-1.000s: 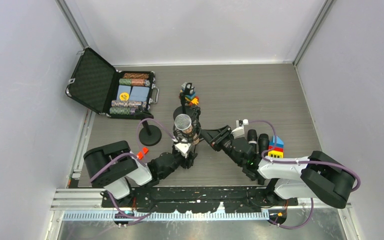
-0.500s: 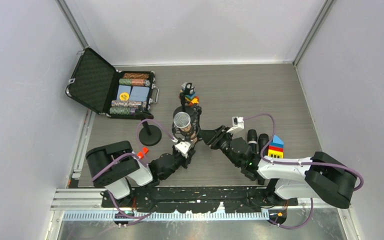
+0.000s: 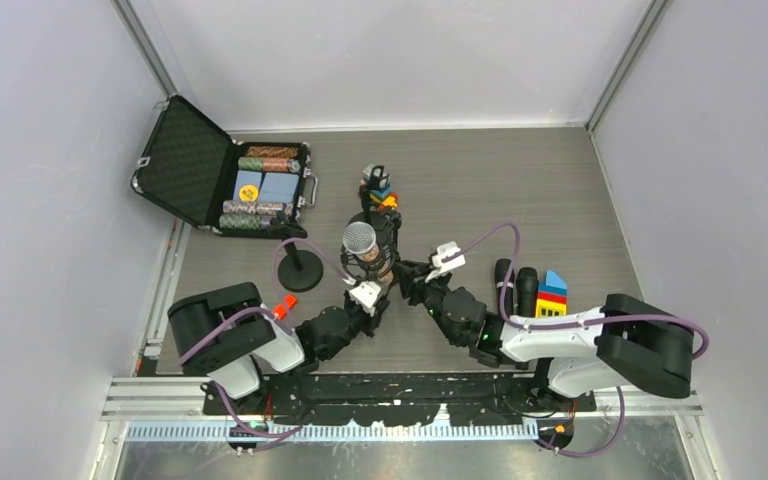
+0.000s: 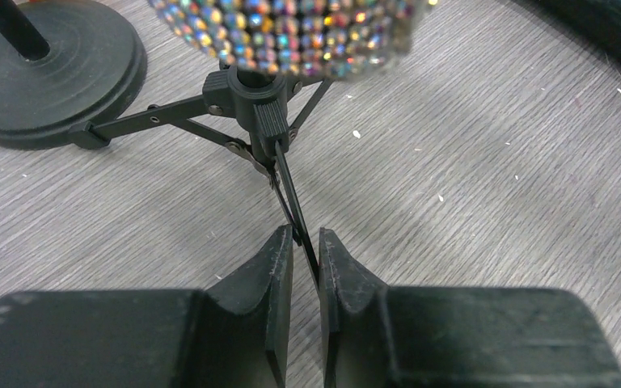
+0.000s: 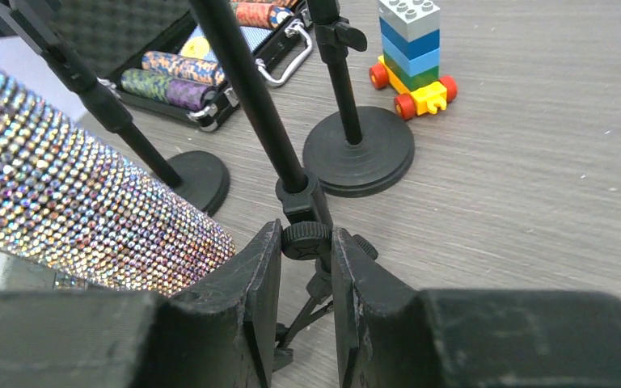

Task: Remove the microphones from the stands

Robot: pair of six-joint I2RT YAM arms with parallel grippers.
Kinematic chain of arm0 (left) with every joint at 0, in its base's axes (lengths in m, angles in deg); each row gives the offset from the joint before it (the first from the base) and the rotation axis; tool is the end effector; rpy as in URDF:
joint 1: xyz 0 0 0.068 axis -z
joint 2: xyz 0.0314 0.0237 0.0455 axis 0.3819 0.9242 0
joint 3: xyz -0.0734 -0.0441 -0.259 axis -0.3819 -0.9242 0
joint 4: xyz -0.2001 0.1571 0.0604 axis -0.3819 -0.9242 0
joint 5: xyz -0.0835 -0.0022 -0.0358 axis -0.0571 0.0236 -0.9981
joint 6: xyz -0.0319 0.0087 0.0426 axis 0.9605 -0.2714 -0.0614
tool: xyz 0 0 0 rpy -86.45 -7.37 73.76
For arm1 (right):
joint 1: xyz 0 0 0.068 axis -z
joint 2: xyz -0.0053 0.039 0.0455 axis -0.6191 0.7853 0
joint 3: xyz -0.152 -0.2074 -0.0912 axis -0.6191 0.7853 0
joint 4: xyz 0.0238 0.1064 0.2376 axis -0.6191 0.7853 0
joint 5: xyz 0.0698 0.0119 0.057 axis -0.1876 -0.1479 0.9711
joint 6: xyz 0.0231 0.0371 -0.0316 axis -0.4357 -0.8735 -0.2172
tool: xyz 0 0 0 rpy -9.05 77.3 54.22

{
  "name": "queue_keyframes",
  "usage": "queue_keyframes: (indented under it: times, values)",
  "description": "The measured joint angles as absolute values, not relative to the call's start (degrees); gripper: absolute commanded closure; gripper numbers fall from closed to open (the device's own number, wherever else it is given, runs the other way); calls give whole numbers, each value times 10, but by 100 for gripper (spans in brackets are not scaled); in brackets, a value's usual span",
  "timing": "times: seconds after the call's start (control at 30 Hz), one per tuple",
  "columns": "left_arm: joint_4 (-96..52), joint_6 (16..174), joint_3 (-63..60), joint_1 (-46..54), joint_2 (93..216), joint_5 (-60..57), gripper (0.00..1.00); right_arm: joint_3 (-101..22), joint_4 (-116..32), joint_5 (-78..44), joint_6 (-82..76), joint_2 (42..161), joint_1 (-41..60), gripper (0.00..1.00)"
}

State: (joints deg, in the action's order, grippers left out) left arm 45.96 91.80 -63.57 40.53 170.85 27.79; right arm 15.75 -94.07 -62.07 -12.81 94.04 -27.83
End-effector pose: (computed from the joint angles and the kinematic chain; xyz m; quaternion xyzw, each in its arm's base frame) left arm 0.1147 -0.1967 0.1206 0.2454 0.7327 -0.2471 0.5847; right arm 0.1185 0.2139 0.2037 -0.0819 0.7117 0.2617 0.6468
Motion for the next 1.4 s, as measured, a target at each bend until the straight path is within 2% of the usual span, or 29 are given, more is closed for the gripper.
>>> queue_keyframes:
  times: [0.07,0.17,0.23,0.4,0.7,0.87,1.07,1.4]
  values:
    - [453,918,-636,405,1704,280,93,150,-944,-635,-96,951,-286,84]
    - [441,917,-636,405,1696,281,96,148,-949,-647,-82,956,-292,65]
    - [432,916,-636,404,1690,282,98,148,-942,-653,-104,951,-295,59]
    - [416,914,-636,404,1677,291,100,165,-899,-661,-225,916,-298,52]
    - [413,914,-636,404,1676,296,100,228,-863,-699,-545,816,-298,51]
    - [413,914,-636,404,1676,296,100,235,-861,-699,-658,811,-291,51]
    - [412,914,-636,404,1675,296,100,227,-863,-661,-726,852,-269,56]
    - [398,914,-636,400,1667,301,100,218,-950,-583,-765,952,-231,59]
